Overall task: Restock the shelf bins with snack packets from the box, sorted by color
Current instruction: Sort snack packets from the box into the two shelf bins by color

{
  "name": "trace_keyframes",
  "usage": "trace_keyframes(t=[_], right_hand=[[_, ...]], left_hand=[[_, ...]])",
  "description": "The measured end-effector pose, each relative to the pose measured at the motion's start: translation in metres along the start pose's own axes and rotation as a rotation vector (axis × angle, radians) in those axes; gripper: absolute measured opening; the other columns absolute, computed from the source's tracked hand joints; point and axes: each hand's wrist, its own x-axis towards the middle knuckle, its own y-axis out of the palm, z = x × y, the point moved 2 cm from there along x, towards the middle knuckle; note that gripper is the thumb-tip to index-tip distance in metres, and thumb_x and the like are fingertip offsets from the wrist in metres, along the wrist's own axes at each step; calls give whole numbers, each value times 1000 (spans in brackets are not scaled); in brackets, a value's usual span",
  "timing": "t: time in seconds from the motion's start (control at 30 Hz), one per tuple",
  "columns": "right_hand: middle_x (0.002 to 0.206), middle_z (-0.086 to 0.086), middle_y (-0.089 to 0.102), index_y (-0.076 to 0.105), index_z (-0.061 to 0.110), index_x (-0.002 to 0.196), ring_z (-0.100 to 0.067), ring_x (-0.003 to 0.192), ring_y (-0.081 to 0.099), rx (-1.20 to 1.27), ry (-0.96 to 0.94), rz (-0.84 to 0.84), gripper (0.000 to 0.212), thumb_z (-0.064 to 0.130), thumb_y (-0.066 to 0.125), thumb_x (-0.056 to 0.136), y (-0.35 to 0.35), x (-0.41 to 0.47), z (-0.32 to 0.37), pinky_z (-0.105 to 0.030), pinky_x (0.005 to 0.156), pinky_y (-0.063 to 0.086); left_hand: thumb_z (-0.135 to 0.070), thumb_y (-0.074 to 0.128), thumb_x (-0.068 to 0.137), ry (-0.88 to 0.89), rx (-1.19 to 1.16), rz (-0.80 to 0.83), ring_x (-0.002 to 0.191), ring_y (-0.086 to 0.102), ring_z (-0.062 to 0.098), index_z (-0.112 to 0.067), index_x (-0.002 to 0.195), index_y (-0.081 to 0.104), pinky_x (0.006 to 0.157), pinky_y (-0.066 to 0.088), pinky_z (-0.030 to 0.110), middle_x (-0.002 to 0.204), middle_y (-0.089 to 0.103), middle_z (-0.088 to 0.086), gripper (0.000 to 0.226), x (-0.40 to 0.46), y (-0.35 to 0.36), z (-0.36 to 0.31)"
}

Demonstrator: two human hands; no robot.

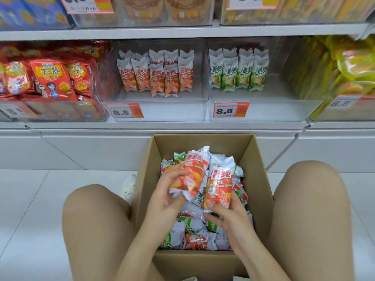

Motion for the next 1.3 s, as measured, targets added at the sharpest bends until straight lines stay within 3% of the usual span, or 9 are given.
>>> trace_keyframes(t=[0.2,0.37,0.47,0.57,0.77,1.0,1.07,1.13,1.3], right_hand=[[106,-6,71,52,21,120,-18,90,71,-40,-31,12,47,-2,66,83,2,0,5,-30,72,58],[106,-3,70,52,28,115,-16,92,71,-136,-73,18,48,-2,68,82,0,-1,6,-25,68,57],[105,-1,71,51,26,120,-14,92,70,-179,-86,58,52,0,73,80,-1,-2,9,-24,68,57],[97,6,72,51,31,117,-10,88,70,-209,-83,97,50,12,75,78,0,-4,13,-22,67,56],[95,26,66,52,42,106,11,82,65,-168,-62,122,24,38,58,83,10,-4,18,-10,59,50],[109,29,58,46,43,116,22,89,57,-290,-81,157,24,40,49,92,17,-3,18,0,69,43],[104,32,59,45,46,113,23,90,56,-322,-89,195,41,66,55,79,23,-7,25,0,69,43],[106,27,64,46,46,115,12,98,61,-361,-139,225,74,81,66,53,27,-5,31,-8,73,48],[112,21,67,41,43,129,0,105,64,-391,-167,313,88,57,80,51,34,11,53,-18,82,52]], left_hand=[[-39,66,67,-56,-70,-11,131,41,0,-32,84,69,94,46,25,134,46,-28,19,-12,17,-3],[-39,75,68,-114,-30,-153,119,55,11,-19,62,52,85,53,35,114,60,-17,31,-6,15,-4],[-28,81,61,-262,-213,-89,110,64,20,-16,95,57,77,57,36,119,65,0,43,-2,10,-4],[-21,80,59,-396,-396,82,112,63,30,-21,133,50,91,53,46,126,63,7,80,1,4,-5],[-18,71,77,-494,-541,78,104,67,28,-16,117,66,86,55,43,114,70,12,40,2,8,-21],[-37,54,84,-575,-639,20,110,64,29,-12,124,62,82,57,42,120,67,14,48,12,19,-33],[-39,54,85,-592,-643,14,108,64,31,-10,126,60,76,56,42,120,66,18,50,13,22,-34],[-41,57,83,-572,-584,9,111,64,31,-13,128,58,90,52,48,120,66,17,54,15,24,-34],[-37,58,79,-450,-491,68,109,65,23,-28,134,51,95,51,46,120,67,6,56,26,24,-39]])
